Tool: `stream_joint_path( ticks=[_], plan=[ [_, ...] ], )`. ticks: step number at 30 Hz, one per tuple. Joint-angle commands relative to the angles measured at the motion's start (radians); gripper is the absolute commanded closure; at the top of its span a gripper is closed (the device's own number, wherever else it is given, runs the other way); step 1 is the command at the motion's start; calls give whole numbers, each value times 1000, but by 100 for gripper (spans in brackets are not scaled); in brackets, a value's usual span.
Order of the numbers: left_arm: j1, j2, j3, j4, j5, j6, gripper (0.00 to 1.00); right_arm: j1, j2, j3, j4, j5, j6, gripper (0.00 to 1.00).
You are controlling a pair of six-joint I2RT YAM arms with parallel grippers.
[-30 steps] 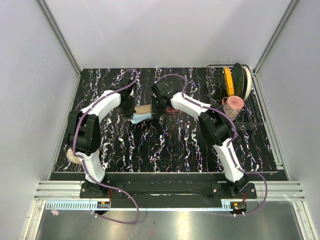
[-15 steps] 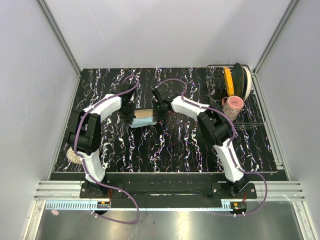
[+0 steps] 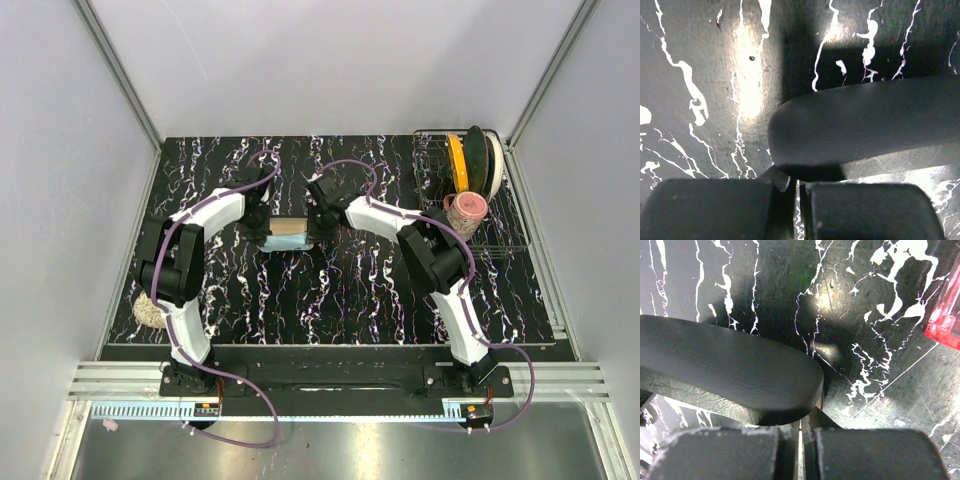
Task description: Organize the sunglasses
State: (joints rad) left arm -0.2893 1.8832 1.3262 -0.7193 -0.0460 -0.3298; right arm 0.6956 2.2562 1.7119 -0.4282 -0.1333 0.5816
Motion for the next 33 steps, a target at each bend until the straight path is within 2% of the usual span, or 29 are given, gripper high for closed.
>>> stream_joint_path(
  ticks=[1,16,33],
  plan=[
    [3,-10,5,70,-45,17,100,7,-49,-26,17,24,-5,100],
    [-10,-88,-82,132,-69,8,100,7,-46,-31,25,26,1,100],
    [-24,-151,-88,146,-77,6,100,5,-30,-26,0,31,11,100]
  ],
)
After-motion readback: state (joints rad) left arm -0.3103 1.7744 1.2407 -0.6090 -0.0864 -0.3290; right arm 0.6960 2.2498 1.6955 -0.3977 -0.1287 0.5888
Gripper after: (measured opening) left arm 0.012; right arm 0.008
